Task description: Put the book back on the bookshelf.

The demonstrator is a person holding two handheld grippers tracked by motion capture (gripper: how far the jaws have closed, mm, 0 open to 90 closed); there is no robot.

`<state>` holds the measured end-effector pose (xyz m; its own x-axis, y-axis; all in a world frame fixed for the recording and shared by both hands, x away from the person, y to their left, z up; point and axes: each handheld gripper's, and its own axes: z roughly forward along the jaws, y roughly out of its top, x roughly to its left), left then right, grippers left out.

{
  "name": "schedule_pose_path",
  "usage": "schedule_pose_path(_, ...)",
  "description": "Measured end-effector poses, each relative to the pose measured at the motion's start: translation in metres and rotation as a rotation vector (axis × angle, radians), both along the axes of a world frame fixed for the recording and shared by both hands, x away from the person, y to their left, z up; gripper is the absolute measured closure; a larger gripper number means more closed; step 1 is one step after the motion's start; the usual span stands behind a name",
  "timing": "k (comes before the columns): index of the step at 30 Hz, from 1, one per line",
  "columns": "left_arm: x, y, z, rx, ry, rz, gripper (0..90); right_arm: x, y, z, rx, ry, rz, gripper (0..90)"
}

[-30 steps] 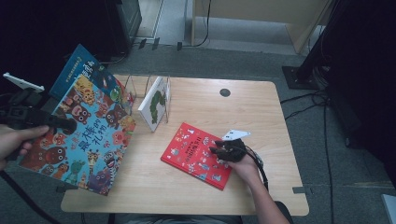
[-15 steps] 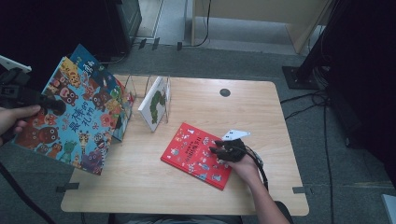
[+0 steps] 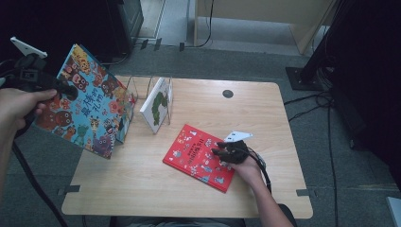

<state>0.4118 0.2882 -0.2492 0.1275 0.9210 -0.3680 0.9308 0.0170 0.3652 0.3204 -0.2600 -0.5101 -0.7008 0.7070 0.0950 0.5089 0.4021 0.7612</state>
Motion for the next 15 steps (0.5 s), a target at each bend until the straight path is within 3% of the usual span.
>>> schedule_pose_path(7,0.02,-0.008,-0.013,-0.003,-0.007,0.001,81.0,0.0,0.0,0.0,-0.001,-0.002,0.001,60.1)
schedule_pose_path(15,0.037,-0.02,-0.031,0.022,0.01,0.004,80.5,-0.001,0.0,-0.001,-0.001,-0.007,-0.002,60.0)
